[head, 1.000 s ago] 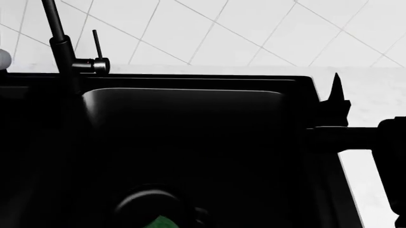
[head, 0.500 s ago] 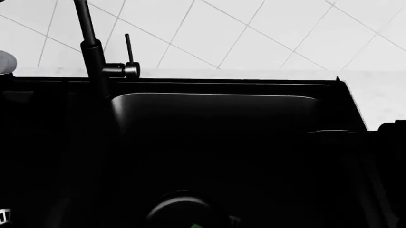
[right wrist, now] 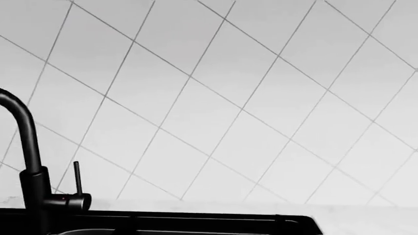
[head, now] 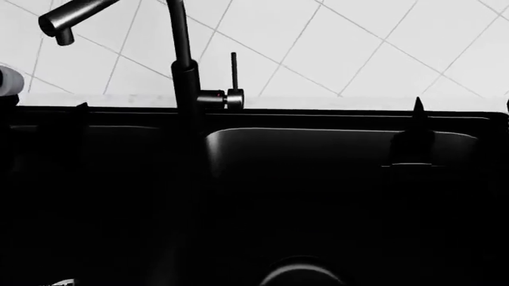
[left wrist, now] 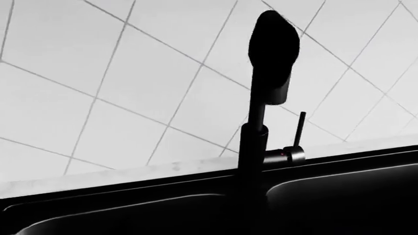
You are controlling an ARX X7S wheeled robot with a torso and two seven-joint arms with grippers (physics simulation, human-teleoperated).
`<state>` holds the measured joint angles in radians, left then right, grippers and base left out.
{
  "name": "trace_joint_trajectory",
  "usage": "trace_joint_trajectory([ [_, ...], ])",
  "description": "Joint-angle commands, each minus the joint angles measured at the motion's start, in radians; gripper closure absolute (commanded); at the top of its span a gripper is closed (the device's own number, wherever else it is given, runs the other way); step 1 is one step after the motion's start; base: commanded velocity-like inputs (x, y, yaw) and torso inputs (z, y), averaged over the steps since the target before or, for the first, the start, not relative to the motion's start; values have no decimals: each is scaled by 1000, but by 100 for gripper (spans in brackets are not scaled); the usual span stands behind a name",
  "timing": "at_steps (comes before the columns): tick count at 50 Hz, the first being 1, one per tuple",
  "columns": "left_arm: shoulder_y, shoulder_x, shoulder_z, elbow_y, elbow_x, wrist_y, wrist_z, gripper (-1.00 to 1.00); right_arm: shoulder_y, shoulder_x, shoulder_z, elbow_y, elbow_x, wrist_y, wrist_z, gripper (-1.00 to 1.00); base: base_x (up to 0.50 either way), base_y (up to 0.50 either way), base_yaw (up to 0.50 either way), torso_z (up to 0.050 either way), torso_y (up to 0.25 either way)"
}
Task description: Pick the pan and sponge and place them into the sink. Then turn on the water.
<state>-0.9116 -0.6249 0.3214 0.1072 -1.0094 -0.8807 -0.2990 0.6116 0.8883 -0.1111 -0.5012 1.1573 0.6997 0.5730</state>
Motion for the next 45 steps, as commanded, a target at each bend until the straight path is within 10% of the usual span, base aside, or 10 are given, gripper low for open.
trace_joint_trajectory([
  [1,0,1,5,4,2,0,-3,-100,-14,1,9,-2,1,-9,4,-100,113,414,0,0,0],
  [45,-1,-3,20,-5,3,5,10,-100,-8,-7,-7,15,-19,-4,17,-100,45,83,0,0,0],
])
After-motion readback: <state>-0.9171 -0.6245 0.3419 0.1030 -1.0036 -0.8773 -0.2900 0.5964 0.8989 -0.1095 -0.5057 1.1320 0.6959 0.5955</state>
